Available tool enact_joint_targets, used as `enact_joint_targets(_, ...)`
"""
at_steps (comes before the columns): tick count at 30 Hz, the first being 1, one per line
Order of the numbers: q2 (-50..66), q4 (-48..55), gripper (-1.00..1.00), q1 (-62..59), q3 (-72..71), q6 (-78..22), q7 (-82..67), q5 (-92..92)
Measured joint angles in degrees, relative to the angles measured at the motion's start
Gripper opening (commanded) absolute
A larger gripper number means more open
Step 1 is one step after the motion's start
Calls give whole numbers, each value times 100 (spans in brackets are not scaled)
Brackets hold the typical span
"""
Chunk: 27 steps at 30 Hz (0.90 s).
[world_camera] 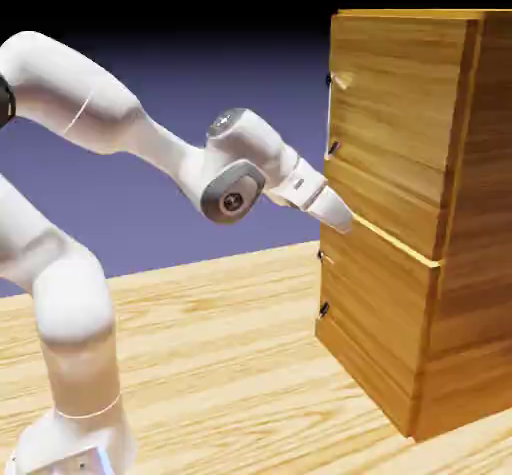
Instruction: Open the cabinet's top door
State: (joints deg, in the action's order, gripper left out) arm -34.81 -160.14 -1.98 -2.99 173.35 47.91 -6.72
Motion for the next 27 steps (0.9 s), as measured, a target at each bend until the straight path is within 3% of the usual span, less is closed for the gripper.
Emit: enact_joint_targets(27, -2150, 861, 100, -2674, -2994, -659, 5459, -6729)
